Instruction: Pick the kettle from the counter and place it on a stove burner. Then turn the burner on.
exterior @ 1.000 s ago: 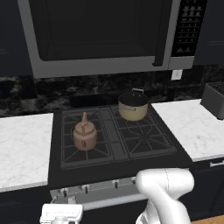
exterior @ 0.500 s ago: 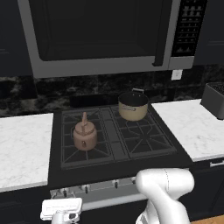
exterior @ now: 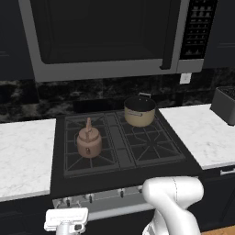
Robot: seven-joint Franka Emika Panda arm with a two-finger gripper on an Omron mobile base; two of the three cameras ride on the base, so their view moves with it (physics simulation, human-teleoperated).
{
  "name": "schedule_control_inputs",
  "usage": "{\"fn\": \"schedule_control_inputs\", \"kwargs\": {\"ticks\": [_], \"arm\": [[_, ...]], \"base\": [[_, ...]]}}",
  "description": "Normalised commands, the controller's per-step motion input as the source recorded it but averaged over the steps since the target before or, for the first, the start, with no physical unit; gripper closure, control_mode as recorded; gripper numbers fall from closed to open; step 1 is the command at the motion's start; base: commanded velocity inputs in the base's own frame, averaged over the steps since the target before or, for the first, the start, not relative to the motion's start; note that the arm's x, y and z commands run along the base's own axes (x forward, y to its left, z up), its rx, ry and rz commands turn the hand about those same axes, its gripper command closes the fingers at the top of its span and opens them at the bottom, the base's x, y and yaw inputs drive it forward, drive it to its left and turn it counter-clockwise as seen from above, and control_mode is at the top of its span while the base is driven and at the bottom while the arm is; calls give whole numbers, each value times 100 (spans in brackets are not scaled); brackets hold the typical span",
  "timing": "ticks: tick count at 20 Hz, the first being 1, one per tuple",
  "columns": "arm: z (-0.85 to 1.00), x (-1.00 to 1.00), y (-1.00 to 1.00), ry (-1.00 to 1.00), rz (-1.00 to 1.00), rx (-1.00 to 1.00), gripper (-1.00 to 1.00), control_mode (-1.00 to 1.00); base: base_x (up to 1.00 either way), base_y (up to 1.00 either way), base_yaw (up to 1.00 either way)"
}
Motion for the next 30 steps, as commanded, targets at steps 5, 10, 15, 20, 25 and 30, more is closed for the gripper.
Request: {"fn": "schedule_control_inputs", "kwargs": {"ticks": [5, 10, 15, 20, 25, 30], "arm": [[0, 0, -2, 0, 0, 0, -100, -100], [0, 7, 0, 0, 0, 0, 100, -100], [0, 3, 0, 0, 0, 0, 100, -100], [0, 0, 0, 0, 0, 0, 100, -100], [0, 0, 7, 2, 4, -25, 100, -100], [0, 0, 15, 4, 7, -42, 100, -100]], "base": [[0, 0, 0], [0, 0, 0], [0, 0, 0], [0, 0, 0], [0, 0, 0], [0, 0, 0]]}}
